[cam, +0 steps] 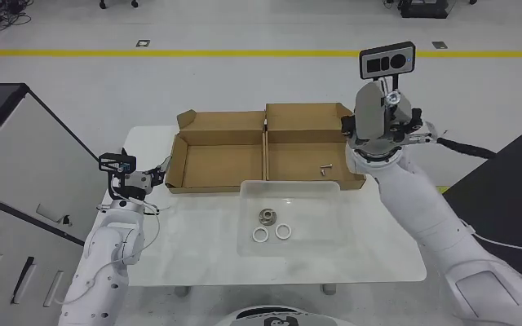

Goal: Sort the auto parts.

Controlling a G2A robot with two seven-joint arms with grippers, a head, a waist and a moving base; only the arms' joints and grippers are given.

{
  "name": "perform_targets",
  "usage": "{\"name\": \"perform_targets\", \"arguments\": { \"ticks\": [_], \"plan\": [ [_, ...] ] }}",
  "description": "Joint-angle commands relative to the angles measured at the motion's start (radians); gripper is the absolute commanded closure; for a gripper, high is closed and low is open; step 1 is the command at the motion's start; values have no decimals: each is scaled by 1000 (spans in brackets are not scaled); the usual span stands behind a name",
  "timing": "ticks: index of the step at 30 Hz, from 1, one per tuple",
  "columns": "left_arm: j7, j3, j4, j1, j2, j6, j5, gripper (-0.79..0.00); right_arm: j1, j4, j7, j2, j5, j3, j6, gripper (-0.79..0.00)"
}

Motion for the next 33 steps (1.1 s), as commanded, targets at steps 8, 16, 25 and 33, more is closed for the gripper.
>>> {"name": "perform_targets", "arguments": {
  "ticks": [8, 16, 25, 33],
  "plan": [
    [0, 0, 0, 0, 0, 0, 0, -785, -11, 9, -78, -7, -264, 50, 3, 0],
    [0, 0, 0, 0, 0, 0, 0, -785, -39, -23, -108, -9, -404, 99, 37, 0],
    [0, 0, 0, 0, 0, 0, 0, -785, -77, -40, -45, -27, -260, 112, 49, 0],
    [0, 0, 0, 0, 0, 0, 0, -785, -99, -28, 44, -53, -73, 120, 56, 0]
  ]
}}
